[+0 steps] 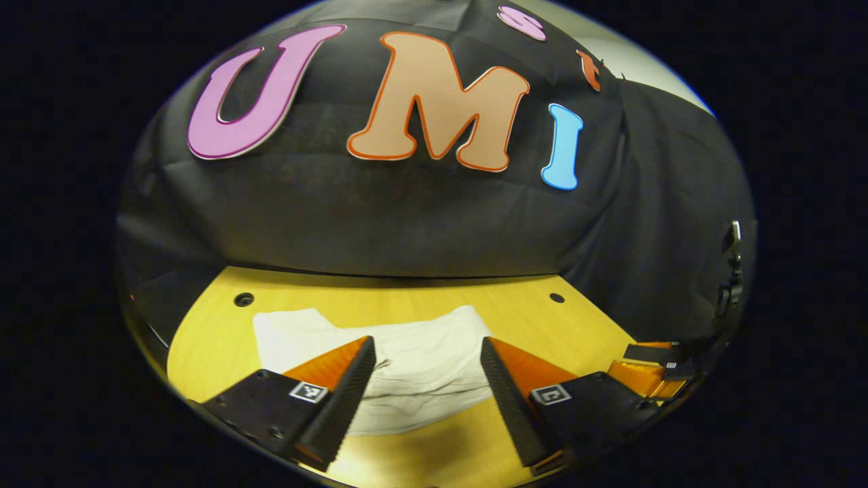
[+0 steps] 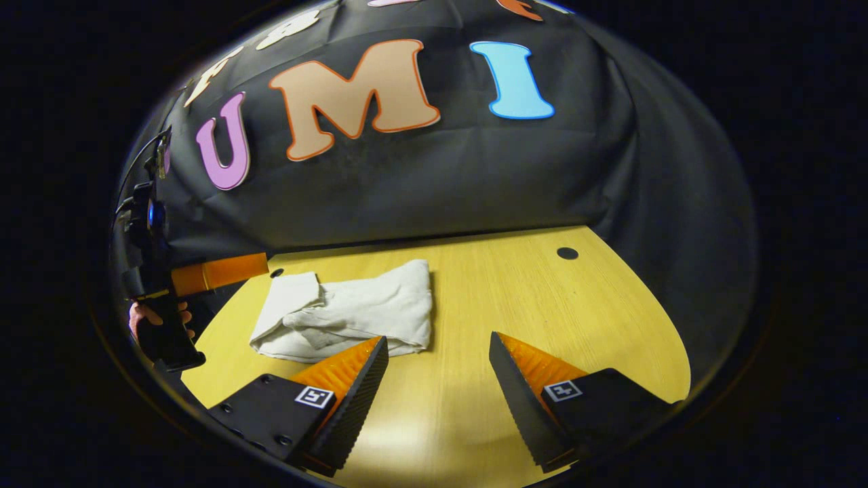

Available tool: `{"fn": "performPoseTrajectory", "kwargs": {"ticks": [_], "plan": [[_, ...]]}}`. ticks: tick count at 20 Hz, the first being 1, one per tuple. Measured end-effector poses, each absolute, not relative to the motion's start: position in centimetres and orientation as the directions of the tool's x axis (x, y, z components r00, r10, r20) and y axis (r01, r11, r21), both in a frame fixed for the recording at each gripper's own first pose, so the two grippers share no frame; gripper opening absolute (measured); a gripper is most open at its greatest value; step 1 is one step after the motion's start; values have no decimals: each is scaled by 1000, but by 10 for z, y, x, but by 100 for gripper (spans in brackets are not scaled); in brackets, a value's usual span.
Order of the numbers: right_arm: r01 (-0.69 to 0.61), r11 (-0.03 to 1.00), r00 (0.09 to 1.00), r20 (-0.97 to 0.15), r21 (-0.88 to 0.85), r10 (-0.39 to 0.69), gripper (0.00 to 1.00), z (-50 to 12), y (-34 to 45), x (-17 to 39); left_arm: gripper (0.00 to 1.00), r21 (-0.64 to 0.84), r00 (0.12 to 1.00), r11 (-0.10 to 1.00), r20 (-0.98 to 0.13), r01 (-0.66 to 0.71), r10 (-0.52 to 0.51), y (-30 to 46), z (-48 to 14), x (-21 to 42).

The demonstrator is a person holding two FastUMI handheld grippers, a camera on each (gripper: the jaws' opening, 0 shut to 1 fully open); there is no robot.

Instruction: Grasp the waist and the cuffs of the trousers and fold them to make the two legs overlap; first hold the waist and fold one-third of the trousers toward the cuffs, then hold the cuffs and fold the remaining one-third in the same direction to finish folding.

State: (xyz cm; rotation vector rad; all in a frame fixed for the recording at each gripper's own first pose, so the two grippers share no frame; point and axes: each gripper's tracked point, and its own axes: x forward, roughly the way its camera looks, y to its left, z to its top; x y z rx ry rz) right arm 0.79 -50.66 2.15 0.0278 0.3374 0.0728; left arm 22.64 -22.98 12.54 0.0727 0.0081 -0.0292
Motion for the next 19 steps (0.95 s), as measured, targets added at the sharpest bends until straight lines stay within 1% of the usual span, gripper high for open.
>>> {"fn": "performPoseTrajectory", "kwargs": {"ticks": [1,2,3,6,7,8,9,10,12,16,19], "plan": [[-80,996,947,-309,37,87,97,28,-497,7,97,91,1000,996,-11,13,-12,-222,124,215],[-91,995,955,-280,34,97,92,36,-488,6,96,107,1000,994,-10,-3,5,-214,124,202],[-98,995,959,-263,31,102,97,42,-481,5,96,115,1000,993,-9,-15,16,-207,121,193],[-121,992,966,-227,34,126,97,54,-461,-2,95,95,999,995,-25,-39,42,-190,110,169],[-126,991,967,-217,39,132,97,58,-455,-7,95,82,999,996,-29,-44,46,-185,108,161],[-129,991,969,-209,44,136,92,61,-450,-10,96,71,998,996,-31,-53,55,-179,106,156],[-129,990,971,-199,48,136,92,64,-446,-15,95,59,998,996,-32,-60,62,-173,104,151],[-123,991,974,-187,51,130,96,67,-443,-20,95,51,997,996,-35,-68,70,-166,102,146],[-112,992,977,-178,59,121,97,69,-435,-31,95,45,995,995,-41,-86,88,-151,97,135],[-87,995,980,-173,53,95,97,71,-432,-43,96,13,993,997,-95,-75,76,-144,79,118],[-72,996,981,-174,47,79,97,71,-430,-48,96,21,992,997,-108,-69,70,-138,72,113]]}}
